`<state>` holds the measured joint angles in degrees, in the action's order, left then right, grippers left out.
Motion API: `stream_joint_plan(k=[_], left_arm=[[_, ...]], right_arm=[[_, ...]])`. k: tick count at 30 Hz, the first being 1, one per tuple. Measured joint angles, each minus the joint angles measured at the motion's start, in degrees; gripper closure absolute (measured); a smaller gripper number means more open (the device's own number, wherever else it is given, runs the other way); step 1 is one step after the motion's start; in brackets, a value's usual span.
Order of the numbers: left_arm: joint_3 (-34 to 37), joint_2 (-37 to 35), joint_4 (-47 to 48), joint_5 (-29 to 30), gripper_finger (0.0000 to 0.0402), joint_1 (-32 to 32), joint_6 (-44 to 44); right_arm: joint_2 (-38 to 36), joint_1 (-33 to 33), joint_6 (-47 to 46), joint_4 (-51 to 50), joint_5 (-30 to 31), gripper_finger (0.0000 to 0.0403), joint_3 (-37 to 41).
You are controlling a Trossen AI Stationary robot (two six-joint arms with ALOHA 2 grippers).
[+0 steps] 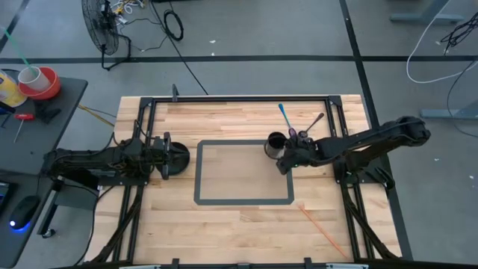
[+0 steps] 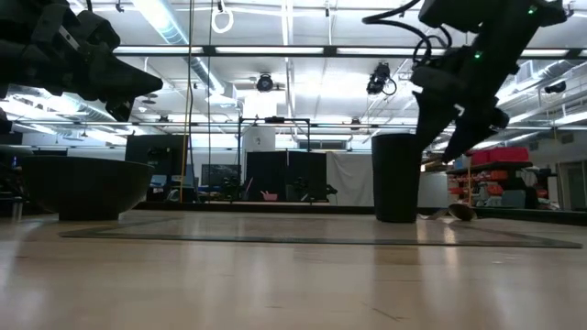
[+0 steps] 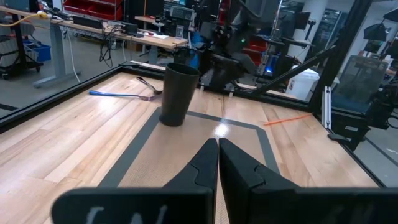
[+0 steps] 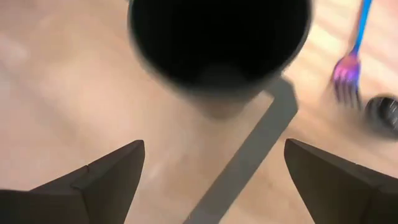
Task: Pick & Place Utensil
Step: Put the black bowl to the bottom left of the black cup on the transparent mat
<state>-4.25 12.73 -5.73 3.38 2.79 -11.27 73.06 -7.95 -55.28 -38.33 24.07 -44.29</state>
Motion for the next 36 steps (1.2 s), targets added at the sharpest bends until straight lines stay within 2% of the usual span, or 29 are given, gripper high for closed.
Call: stream_joint_plan(k=[4, 8, 12, 20, 24, 30, 32, 36], left_arm=[[-0.01, 0.00, -0.01, 0.01, 0.0383, -0.01, 0.00], [0.00, 0.00, 0.01, 0.02, 0.0383, 0.00, 0.00], [-0.01, 0.00, -0.15, 0.03, 0.0383, -0.01, 0.00], [0.02, 0.00, -3.38, 0.62, 0.0383, 0.00, 0.04], [0.02, 0.00, -4.46, 0.78, 0.0383, 0.00, -0.61], [0.00, 0.02, -4.97, 0.89, 0.0383, -0.01, -7.00], [0.02, 0.02, -6.28, -0.69, 0.0383, 0.00, -8.61], [0.02, 0.20, -14.54, -9.48, 0.0383, -1.58, -16.79]], right_arm=[[0.44, -4.50, -2.71, 0.65, -1.75, 0.0014, 0.00], [0.76, -9.63, -4.32, 3.94, -0.72, 0.0020, 0.00], [0.98, -14.44, -4.19, 12.08, 1.14, 0.0036, -0.02], [3.25, -21.13, 1.47, 34.12, 7.11, 0.0073, -0.07], [7.40, -23.11, 6.88, 47.93, 8.89, 0.0088, -0.07], [15.67, -25.05, 13.46, 67.74, 9.18, 0.0107, -0.07], [18.34, -25.28, 14.47, 72.59, 8.68, 0.0113, -0.07], [21.86, -25.23, 15.34, 78.75, 8.22, 0.0121, -0.07]])
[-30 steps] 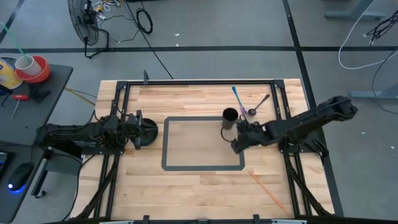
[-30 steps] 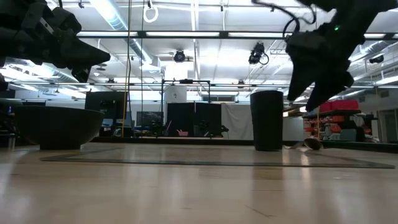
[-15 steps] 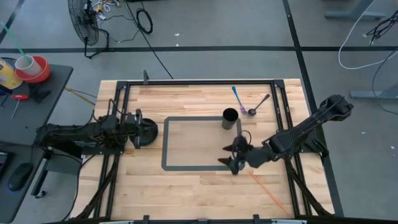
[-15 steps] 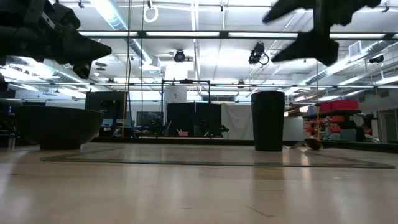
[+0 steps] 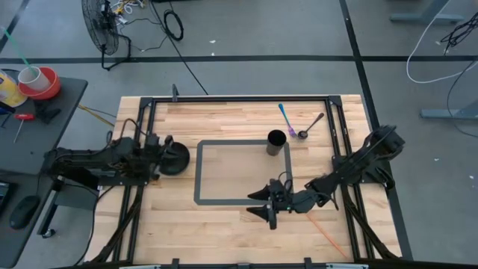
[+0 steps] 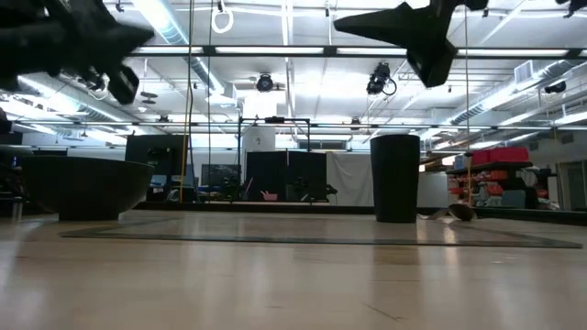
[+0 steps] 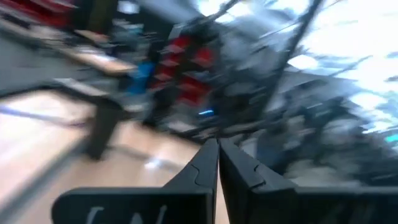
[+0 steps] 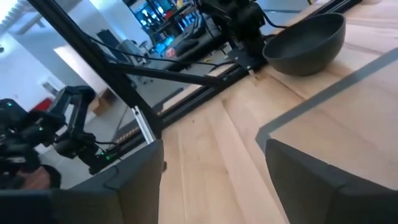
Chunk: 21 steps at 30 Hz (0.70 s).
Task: Pick & Place Utensil
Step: Put the black bowl to the bottom left of the black cup on the transparent mat
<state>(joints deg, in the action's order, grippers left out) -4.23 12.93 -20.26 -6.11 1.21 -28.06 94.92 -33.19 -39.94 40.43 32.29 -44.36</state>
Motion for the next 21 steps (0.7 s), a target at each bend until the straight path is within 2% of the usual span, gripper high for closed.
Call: stream_joint_plan(k=[4, 10, 14, 21], left_arm=[[-0.62, 2.58, -5.09, 2.36, 0.0383, -4.65, -3.97], [-6.13, 12.31, -0.98, 10.78, 0.0383, -13.09, -1.03], [-12.01, 18.01, 9.83, 18.03, 0.0383, -15.47, 0.19], [-25.93, 24.24, 32.84, 20.27, 0.0383, -18.48, -3.15]], right_arm=[[1.22, 0.58, -0.12, 0.78, -0.02, 0.0123, 0.00], [1.30, 2.41, -1.14, 0.74, -0.23, 0.0123, 0.00], [1.30, 3.22, -1.12, 0.74, -0.39, 0.0123, 0.00], [1.30, 3.54, -1.10, 0.70, -0.39, 0.0123, 0.00]])
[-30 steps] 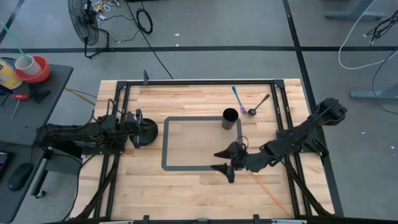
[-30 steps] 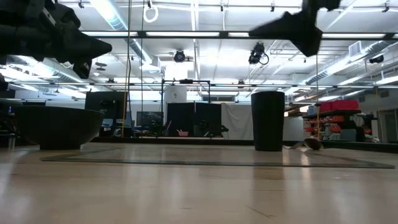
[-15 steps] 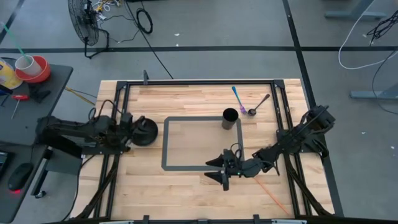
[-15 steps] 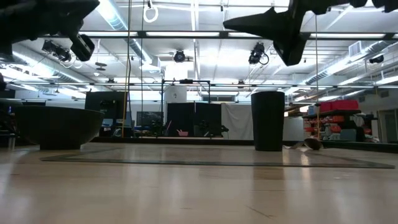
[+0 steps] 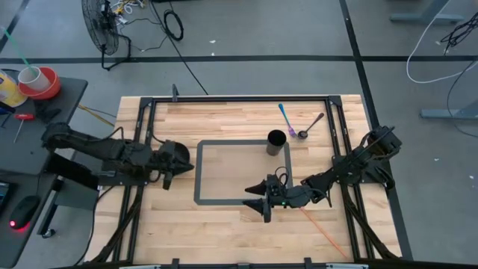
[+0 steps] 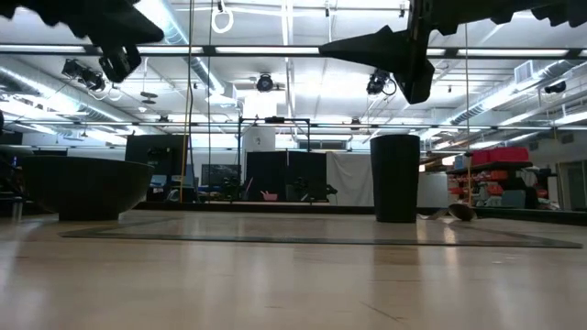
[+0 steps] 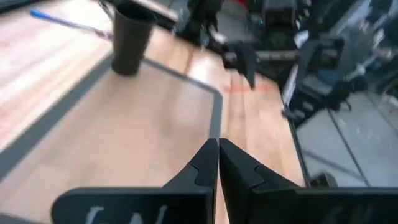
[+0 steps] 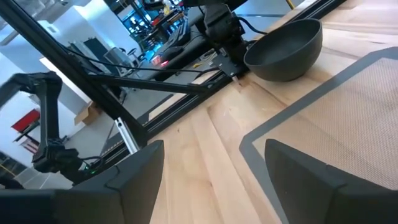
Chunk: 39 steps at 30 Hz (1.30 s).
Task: Pick & Place Utensil
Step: Put the black bowl to the bottom left of the black cup on the transparent mat
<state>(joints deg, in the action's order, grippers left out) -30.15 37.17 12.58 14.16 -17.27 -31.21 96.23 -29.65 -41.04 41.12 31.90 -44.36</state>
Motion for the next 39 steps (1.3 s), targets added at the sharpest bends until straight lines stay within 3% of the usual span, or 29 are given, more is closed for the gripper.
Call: stream_joint_plan(k=[4, 8, 14, 25, 39], left_arm=[[-5.12, 3.50, 5.86, -2.91, 0.0383, -4.33, -2.64], [-5.61, 6.27, 11.23, -5.99, 0.0383, -7.81, -6.92], [-5.57, 9.10, 25.27, -1.50, 0.0369, -7.95, -13.45], [-3.94, 9.72, 27.25, 3.64, 0.0249, -3.98, -14.08], [-2.44, 20.06, 25.44, 8.22, 0.0241, -1.25, -14.93]], right_arm=[[0.00, 0.00, 0.06, 0.00, 0.00, 0.0123, 0.00], [0.00, 0.00, 0.51, -0.02, 0.00, 0.0123, 0.00], [-0.02, 0.79, 2.73, -0.02, 0.02, 0.0123, 0.00], [-0.07, 1.50, 2.69, -0.02, 0.02, 0.0123, 0.00], [-0.09, 1.49, 1.04, -0.02, 0.02, 0.0123, 0.00]])
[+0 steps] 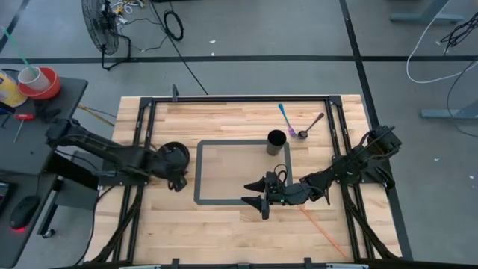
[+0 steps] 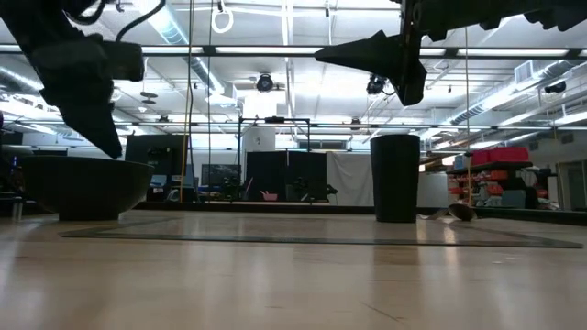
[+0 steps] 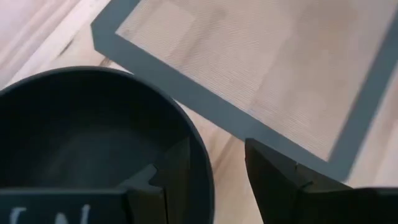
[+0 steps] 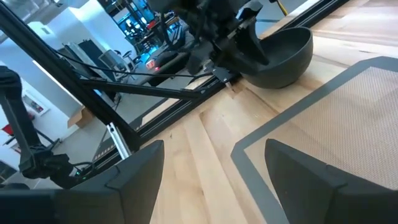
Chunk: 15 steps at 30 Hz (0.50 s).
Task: Pick & Place Utensil
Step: Put the black bowl to the bottom left of the black cup on the transparent mat
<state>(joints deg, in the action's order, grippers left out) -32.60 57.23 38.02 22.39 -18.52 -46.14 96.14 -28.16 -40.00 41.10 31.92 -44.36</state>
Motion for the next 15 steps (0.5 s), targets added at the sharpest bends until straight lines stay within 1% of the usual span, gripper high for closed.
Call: stream_joint_plan(k=[7, 12, 15], left_arm=[[0.00, 4.14, -0.28, 2.21, 0.0241, 0.00, -1.37], [0.00, 6.81, -0.15, 0.49, 0.0243, 0.00, -2.75], [0.00, 8.46, 0.22, -1.69, 0.0256, -0.01, -2.69]], right_arm=[[0.00, -0.01, -0.09, 0.01, 0.00, 0.0123, 0.00], [0.00, -0.02, -0.71, -0.01, 0.00, 0.0123, 0.00], [0.00, -0.02, -0.71, -0.03, 0.00, 0.0123, 0.00]])
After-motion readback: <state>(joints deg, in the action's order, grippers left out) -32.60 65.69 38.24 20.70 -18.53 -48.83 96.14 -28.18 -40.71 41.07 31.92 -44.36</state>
